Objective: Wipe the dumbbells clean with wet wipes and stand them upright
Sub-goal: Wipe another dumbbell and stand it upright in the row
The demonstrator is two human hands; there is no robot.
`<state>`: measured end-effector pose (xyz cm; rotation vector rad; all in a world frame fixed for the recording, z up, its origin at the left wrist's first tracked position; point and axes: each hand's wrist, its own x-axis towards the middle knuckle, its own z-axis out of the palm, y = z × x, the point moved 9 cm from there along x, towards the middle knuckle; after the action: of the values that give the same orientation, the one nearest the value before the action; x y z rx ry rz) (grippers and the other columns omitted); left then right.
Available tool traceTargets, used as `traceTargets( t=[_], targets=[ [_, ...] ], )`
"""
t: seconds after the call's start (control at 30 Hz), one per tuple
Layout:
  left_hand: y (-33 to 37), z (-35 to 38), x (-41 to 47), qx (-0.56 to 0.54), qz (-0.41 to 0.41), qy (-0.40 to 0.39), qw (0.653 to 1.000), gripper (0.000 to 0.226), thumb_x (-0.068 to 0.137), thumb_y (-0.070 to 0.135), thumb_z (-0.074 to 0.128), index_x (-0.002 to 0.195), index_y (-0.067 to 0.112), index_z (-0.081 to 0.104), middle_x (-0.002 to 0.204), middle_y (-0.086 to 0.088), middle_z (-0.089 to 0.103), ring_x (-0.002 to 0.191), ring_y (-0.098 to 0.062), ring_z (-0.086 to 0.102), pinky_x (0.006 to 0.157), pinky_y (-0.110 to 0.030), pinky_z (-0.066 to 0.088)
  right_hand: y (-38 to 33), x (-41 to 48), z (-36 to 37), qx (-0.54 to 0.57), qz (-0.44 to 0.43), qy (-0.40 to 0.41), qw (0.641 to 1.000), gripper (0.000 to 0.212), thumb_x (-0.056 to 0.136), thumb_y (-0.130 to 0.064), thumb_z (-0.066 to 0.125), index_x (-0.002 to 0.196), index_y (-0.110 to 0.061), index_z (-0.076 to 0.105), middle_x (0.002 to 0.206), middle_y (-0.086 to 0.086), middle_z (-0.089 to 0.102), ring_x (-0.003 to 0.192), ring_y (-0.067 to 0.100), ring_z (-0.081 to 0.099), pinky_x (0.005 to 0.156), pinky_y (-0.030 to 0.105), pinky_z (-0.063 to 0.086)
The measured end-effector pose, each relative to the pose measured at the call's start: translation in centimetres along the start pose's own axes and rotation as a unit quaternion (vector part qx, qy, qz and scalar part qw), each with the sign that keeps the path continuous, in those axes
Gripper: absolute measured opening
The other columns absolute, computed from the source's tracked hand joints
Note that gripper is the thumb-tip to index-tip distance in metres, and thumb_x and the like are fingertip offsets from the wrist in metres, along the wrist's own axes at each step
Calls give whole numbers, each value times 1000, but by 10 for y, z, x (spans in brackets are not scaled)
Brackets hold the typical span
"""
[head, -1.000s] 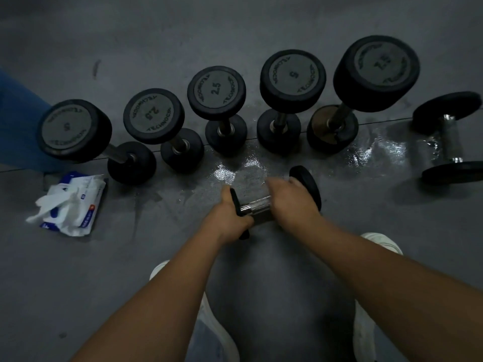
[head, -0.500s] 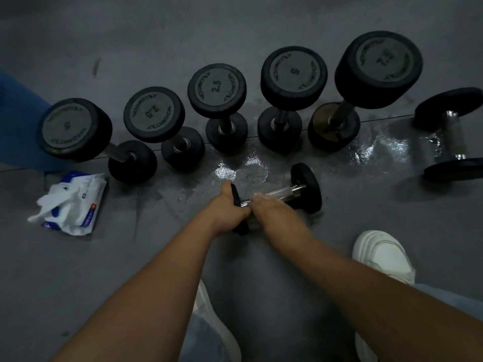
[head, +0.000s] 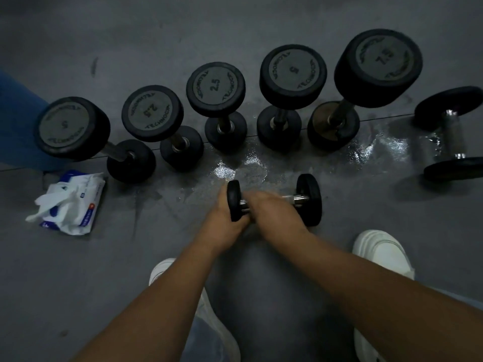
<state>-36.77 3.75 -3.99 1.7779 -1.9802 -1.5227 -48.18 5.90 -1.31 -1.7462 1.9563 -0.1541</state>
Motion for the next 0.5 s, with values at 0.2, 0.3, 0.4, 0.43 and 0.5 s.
traceTargets(
  t=[0.2, 0.3, 0.4, 0.43, 0.5],
  targets=[
    [-7, -6, 12, 62, -33, 9, 997, 83, 81, 36, 63, 151, 35, 19, 111, -12, 67, 99, -32, 64, 87, -38, 52, -1, -16, 8, -17, -38, 19, 999, 34, 90, -10, 44, 121, -9, 57, 122, 14, 61, 118, 32, 53, 104, 39, 38],
    [-5, -9, 21, 90, -61, 10, 994, 66, 81, 41, 63, 138, 19, 39, 109, -12, 65, 101, -31, 62, 87, -39, 52, 19, -11, -9, -7, 6, 52, 999, 39, 89, -5, 45, 126, -12, 52, 127, 10, 57, 121, 28, 51, 105, 35, 35],
    [-8, -7, 22, 57, -113, -18, 992, 67, 57, 61, 48, 98, 9, 60, 93, -14, 70, 79, -27, 65, 66, -32, 52, 9, -13, -6, 6, -54, 31, 998, 36, 86, -7, 44, 119, -15, 56, 121, 8, 60, 115, 27, 54, 99, 34, 38],
    [-10, -7, 22, 37, -125, -17, 991, 68, 54, 61, 45, 94, 9, 61, 91, -16, 70, 76, -28, 66, 66, -34, 55, 7, -12, -7, 11, -54, 37, 998, 34, 85, -7, 44, 116, -15, 57, 119, 8, 61, 114, 28, 55, 100, 34, 37],
    [-14, -13, 22, 3, -155, 6, 988, 67, 57, 61, 46, 101, 12, 58, 95, -16, 68, 82, -33, 68, 74, -45, 59, 13, -6, -10, 0, -12, 68, 998, 38, 83, -6, 36, 115, -12, 56, 118, 9, 61, 116, 29, 54, 105, 36, 34]
  ],
)
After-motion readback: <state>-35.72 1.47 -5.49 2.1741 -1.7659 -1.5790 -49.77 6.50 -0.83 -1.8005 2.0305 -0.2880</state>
